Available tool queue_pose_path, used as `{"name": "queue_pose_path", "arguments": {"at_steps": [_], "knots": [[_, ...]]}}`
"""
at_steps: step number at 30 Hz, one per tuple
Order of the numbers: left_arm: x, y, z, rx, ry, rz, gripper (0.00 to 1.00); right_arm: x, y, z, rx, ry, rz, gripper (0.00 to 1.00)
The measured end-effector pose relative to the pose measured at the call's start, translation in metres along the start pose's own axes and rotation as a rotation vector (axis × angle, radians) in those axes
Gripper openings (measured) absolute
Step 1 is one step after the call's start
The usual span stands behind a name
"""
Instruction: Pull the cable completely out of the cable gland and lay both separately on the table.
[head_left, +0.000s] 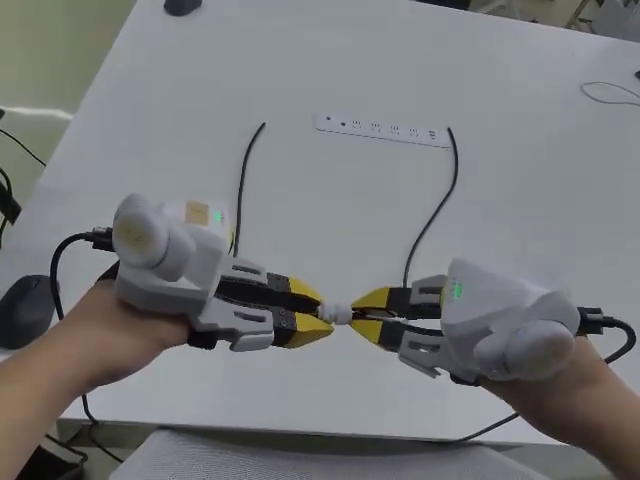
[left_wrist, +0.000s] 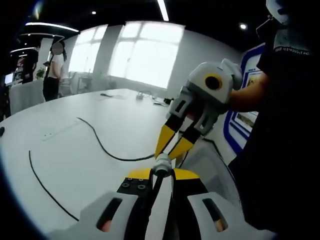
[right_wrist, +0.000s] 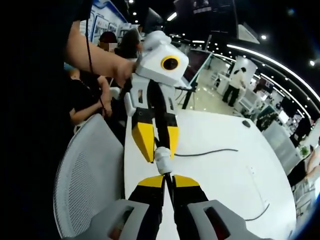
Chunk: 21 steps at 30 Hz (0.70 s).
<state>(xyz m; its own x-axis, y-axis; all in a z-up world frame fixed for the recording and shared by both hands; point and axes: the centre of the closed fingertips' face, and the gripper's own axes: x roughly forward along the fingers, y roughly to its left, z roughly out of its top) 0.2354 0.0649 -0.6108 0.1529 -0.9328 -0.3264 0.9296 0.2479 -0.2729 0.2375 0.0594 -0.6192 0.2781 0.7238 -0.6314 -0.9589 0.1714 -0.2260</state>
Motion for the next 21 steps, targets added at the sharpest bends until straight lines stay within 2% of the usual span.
{"name": "queue_pose_path", "arguments": {"at_steps": [7, 21], "knots": [[0.001, 0.003, 0.007, 0.045, -0.007, 0.014, 0.14, -0.003, -0.007, 0.001, 0.039, -0.005, -0.023, 0.00], [-0.001, 0.007, 0.012, 0.046, -0.025, 0.031, 0.14, -0.007, -0.015, -0.005, 0.143, -0.012, -0.046, 0.00]]}}
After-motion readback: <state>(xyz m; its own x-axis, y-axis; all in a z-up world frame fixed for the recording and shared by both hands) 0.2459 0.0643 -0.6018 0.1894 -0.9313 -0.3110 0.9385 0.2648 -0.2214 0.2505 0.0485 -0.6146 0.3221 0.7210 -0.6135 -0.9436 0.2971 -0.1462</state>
